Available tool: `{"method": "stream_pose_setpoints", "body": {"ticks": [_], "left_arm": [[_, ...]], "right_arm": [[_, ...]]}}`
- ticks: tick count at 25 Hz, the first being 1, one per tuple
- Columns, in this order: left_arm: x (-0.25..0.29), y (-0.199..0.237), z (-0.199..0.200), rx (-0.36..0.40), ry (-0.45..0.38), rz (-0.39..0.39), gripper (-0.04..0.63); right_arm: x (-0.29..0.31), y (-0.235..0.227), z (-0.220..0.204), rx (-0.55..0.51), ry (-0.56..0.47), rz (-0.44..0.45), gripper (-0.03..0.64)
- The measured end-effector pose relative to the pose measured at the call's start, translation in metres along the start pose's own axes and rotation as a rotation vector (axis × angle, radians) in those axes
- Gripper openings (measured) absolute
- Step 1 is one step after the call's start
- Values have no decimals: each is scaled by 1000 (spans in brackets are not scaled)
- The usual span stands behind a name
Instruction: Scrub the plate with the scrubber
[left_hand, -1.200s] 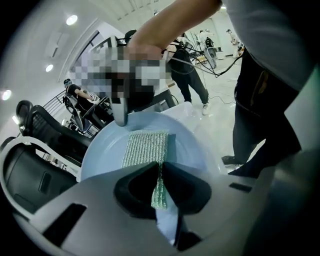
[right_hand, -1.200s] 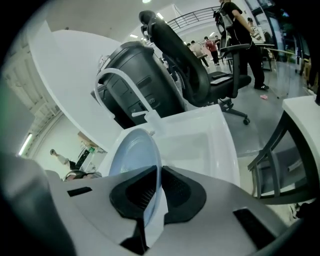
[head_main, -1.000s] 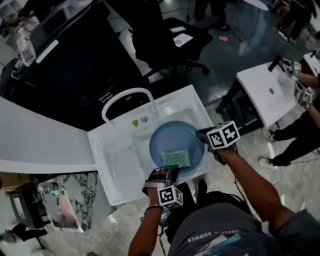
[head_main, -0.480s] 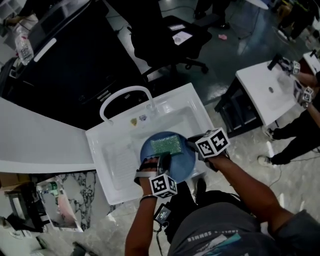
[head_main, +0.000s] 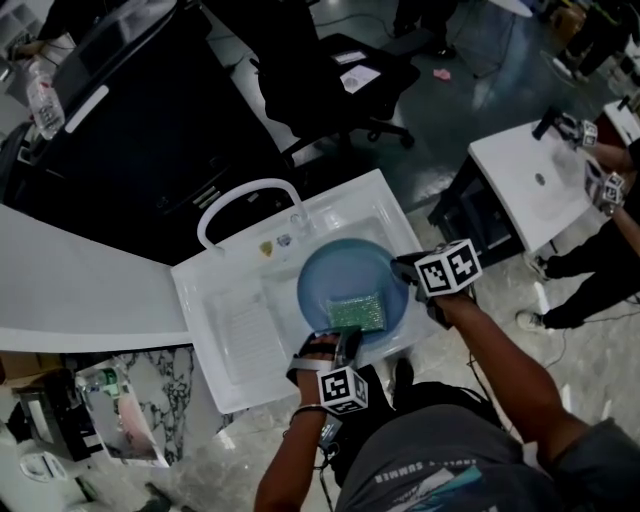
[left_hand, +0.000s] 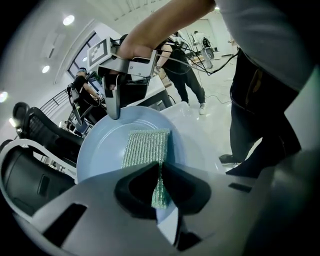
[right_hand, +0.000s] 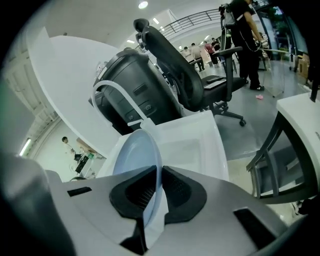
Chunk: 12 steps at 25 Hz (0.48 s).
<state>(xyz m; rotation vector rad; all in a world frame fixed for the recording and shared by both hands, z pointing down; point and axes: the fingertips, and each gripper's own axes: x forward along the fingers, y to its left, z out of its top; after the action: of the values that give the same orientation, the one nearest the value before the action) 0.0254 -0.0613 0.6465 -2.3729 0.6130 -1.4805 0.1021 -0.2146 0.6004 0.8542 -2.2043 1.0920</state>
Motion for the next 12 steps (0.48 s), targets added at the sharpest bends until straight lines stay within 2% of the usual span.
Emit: {"method": "stream_pose_setpoints", "body": {"ticks": [5,12], "left_arm": [[-21,14,-9,0,11,89,32],[-64,51,-21,-44,35,209,31]], "right_arm": [[-2,-8,5,4,10,-3,51],[3,-13,12,23,10,5,44]]}}
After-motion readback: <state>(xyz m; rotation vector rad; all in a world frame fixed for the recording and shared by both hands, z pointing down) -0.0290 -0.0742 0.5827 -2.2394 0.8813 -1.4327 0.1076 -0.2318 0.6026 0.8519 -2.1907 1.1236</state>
